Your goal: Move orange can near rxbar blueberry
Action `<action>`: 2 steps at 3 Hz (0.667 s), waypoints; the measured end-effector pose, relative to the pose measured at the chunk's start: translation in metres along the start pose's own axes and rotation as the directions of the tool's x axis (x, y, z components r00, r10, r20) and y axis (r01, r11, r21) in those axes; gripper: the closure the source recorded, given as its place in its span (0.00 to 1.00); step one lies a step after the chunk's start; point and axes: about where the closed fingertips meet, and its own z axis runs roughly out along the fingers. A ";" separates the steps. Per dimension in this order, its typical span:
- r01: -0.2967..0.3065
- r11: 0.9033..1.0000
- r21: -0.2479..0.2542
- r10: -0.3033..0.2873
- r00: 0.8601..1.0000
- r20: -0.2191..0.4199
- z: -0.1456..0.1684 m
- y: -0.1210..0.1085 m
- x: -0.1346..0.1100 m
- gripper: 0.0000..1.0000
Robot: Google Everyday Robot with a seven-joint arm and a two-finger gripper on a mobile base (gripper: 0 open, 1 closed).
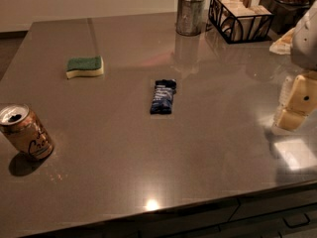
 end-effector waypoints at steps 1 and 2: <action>0.000 1.000 0.000 0.000 1.000 0.000 0.000 0.000 0.000 0.00; 0.014 1.000 -0.016 -0.013 0.996 0.086 -0.005 -0.002 -0.026 0.00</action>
Offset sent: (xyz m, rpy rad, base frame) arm 0.0173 0.0691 0.0281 0.2387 -0.0038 0.1132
